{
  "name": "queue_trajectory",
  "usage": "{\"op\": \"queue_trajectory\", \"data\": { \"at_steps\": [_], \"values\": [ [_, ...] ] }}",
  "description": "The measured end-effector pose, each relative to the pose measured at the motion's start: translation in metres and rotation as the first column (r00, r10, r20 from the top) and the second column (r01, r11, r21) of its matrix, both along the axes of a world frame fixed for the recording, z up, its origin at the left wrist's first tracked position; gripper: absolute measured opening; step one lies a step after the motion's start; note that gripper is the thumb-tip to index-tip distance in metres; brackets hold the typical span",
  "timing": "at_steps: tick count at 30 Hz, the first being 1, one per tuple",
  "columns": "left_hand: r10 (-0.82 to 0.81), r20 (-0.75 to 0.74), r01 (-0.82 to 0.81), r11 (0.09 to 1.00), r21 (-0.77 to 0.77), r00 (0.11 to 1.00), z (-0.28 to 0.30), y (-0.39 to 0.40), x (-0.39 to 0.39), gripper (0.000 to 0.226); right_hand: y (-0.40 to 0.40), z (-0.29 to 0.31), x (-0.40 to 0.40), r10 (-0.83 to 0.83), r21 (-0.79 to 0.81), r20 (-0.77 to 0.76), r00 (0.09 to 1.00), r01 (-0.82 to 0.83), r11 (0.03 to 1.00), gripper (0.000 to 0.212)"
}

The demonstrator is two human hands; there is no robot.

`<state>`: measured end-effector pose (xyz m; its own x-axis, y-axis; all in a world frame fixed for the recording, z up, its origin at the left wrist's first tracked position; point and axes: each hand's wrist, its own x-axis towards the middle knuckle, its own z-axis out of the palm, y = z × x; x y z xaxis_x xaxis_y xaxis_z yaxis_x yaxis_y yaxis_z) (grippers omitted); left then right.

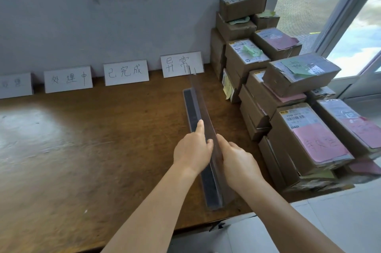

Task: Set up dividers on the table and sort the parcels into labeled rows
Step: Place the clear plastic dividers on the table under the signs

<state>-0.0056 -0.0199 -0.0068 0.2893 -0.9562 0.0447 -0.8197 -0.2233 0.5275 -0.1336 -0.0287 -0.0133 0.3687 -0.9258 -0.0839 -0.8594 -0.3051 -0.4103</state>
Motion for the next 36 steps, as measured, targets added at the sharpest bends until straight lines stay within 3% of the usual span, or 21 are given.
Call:
{"op": "queue_trajectory", "data": {
  "at_steps": [5,13,22,36],
  "values": [
    [0.058,0.042,-0.059,0.998,0.009,0.997,0.007,0.000,-0.006,0.061,-0.005,-0.004,0.005,-0.004,-0.008,-0.073,0.997,0.004,1.000,0.089],
    [0.121,0.056,-0.125,0.990,0.063,0.991,0.013,-0.003,0.004,0.059,-0.024,-0.006,-0.006,0.006,-0.108,-0.017,1.000,-0.008,0.994,0.072],
    [0.152,0.057,-0.157,0.982,0.100,0.987,0.011,-0.003,0.006,0.059,-0.035,0.000,-0.022,0.006,-0.112,-0.104,0.995,-0.018,0.994,0.074],
    [0.149,0.058,-0.152,0.987,0.053,0.987,0.005,-0.017,0.008,0.057,-0.095,0.009,-0.010,-0.019,-0.138,-0.212,0.977,-0.011,0.990,0.059]
  ]
}}
